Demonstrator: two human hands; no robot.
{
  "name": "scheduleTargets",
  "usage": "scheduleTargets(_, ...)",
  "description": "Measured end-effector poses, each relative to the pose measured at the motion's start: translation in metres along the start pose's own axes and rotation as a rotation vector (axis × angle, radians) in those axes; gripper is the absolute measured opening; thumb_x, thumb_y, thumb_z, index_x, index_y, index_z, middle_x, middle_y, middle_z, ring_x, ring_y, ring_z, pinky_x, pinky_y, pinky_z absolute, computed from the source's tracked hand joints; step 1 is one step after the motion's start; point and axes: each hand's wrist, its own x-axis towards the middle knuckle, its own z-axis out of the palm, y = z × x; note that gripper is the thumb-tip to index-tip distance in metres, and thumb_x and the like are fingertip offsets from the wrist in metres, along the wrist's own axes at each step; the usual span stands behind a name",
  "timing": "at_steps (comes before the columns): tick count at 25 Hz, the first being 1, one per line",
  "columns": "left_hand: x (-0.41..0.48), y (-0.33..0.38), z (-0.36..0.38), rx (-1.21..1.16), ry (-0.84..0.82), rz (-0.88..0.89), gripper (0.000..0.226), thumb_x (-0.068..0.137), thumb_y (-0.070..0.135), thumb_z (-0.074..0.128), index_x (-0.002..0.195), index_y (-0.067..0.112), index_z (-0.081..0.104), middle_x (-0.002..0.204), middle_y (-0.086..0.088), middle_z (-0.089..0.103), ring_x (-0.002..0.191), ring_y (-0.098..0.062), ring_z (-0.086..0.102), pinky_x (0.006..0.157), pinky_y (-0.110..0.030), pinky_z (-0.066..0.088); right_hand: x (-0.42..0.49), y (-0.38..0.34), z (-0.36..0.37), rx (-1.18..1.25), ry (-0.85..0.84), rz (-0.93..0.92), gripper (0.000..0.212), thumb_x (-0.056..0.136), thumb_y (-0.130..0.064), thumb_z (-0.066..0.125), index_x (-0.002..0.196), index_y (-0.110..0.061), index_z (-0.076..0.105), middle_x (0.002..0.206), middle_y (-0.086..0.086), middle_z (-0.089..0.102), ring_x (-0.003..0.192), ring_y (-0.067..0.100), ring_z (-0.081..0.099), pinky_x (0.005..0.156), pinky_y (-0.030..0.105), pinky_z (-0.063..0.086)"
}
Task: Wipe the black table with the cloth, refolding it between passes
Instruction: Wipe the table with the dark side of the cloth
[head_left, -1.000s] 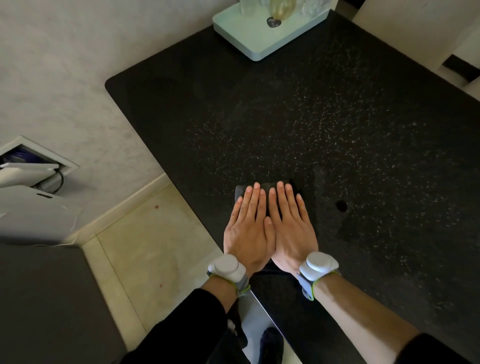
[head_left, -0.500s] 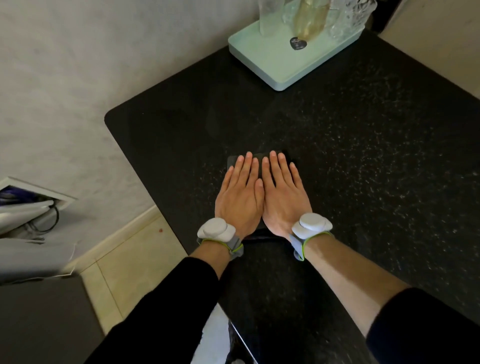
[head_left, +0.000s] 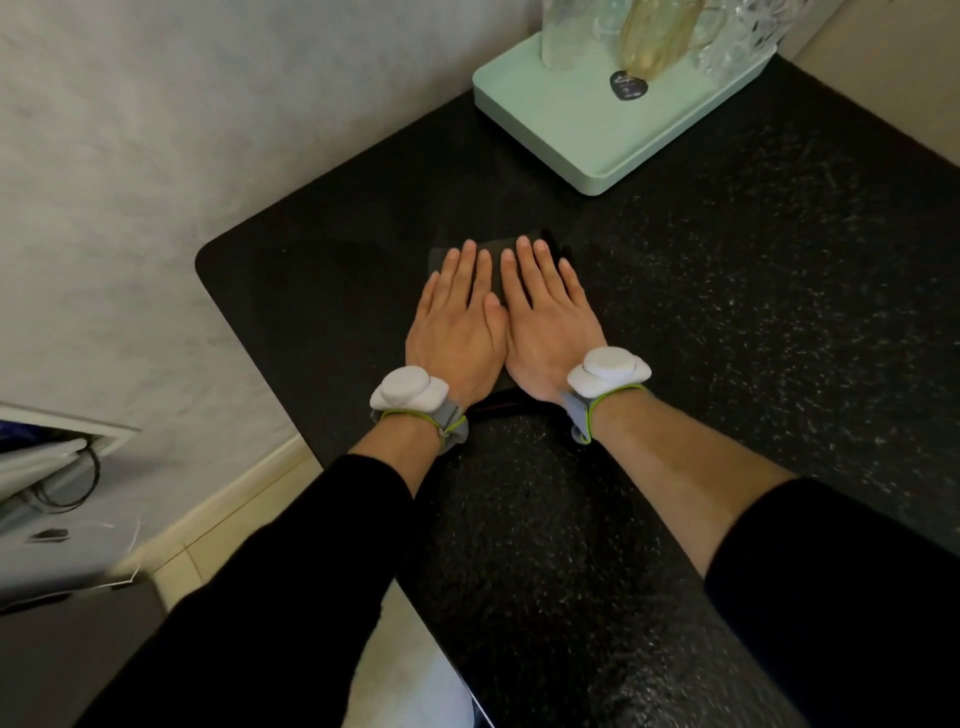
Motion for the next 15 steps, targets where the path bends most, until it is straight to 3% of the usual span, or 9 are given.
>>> scheduleTargets(5,-0.042,0.002,-0.005,-0.026,-0.043,-0.014,0.063,0.101,0.034,0.014,0.159,0.008,0.013,0.169,-0.008,0.008,0.156,-0.019,0.002,0.127,-0.035,0.005,-0.041,-0.012,-0.002,-0.006,-0.002,0.002,0.064,0.107,-0.044,0.012,0.160,-0.008,0.015,0.168,0.014,0.014,0.156,0.026,0.009,0.126,0.046,0.012)
scheduleTargets(15,-0.143,0.025,-0.008,-0.044,-0.061,-0.042,0.068,0.099,0.037,0.010,0.159,0.006,0.013,0.168,-0.011,0.007,0.156,-0.021,0.001,0.127,-0.039,0.009,-0.138,-0.028,-0.012,0.037,-0.104,-0.029,0.062,0.107,-0.044,0.012,0.161,-0.015,0.006,0.170,0.006,0.003,0.156,0.021,-0.002,0.127,0.045,0.008)
